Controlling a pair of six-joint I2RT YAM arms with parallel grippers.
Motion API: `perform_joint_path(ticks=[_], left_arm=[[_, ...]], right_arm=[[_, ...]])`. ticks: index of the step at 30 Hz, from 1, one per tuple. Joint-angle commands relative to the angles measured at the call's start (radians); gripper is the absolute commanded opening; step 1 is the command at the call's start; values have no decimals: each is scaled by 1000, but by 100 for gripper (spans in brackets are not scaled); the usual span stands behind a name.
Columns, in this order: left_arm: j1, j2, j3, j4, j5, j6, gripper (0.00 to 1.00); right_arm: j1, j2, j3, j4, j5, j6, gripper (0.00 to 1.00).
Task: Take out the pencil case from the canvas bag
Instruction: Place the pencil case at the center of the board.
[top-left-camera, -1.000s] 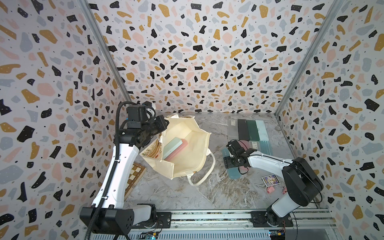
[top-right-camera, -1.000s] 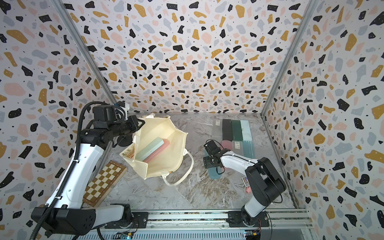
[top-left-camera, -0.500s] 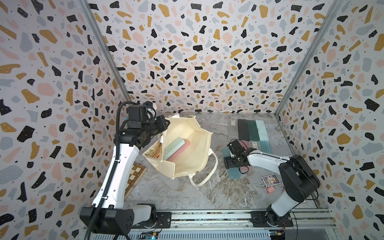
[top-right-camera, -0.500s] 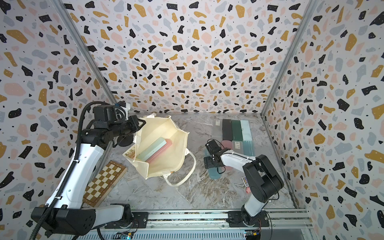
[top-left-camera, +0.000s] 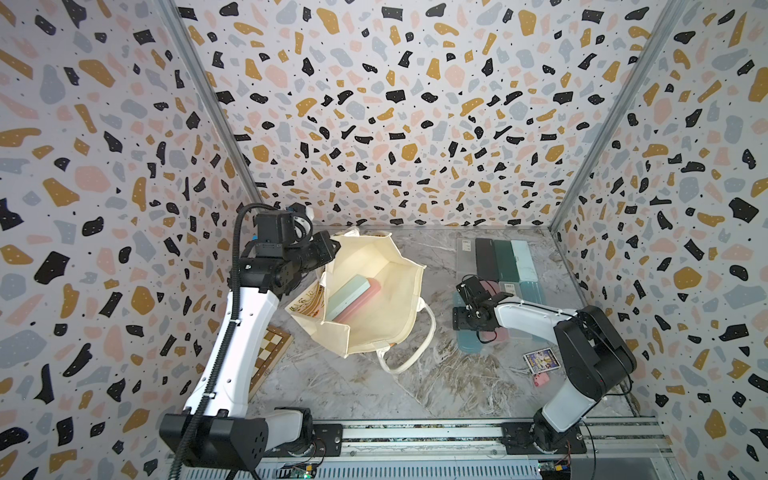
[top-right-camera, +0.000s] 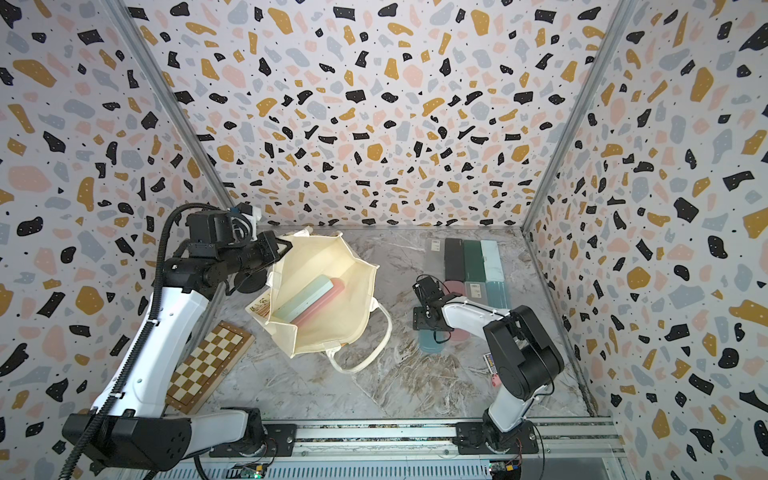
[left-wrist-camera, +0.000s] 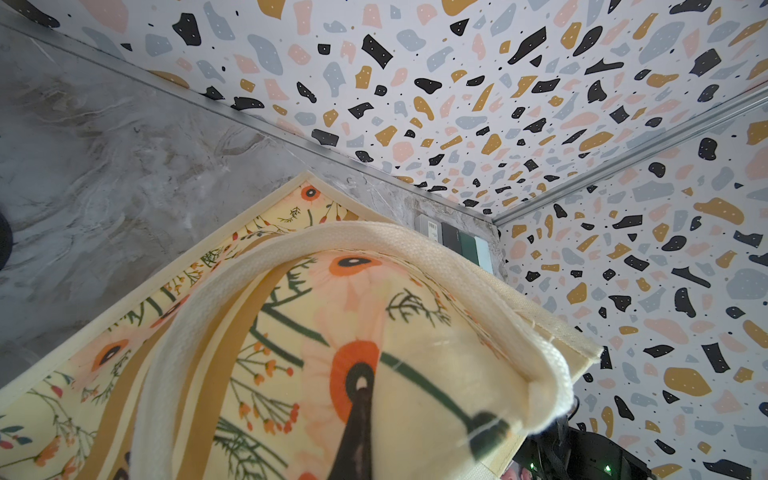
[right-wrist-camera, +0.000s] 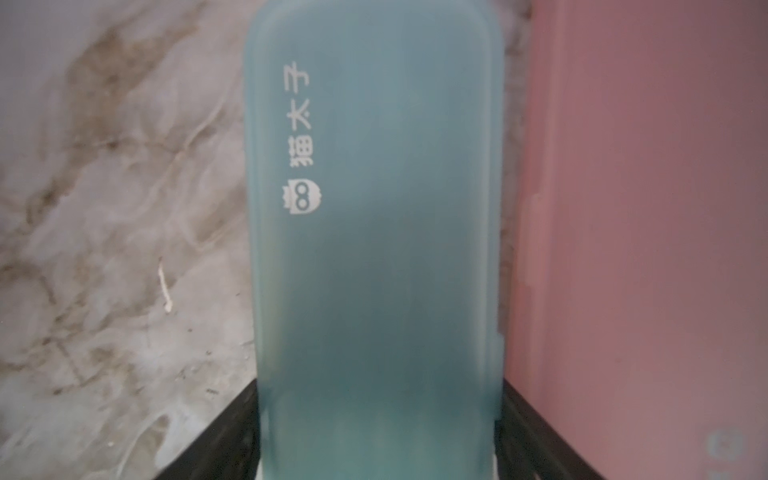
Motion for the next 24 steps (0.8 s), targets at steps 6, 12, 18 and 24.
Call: perform_joint_path(ticks=[6,12,18,24], left_arm=[[2,-44,11,95,31,1,0],[2,-44,9,94,33,5,0],[2,-42,2,87,35,23,0],[3,-20,-2,95,49,24,0]], right_arm=[[-21,50,84,-18,69,42,69],[-27,62,106,-25,80,21,72],[-26,7,109,-33,68,10,84],[-7,-83,111,-56,111,8,87]])
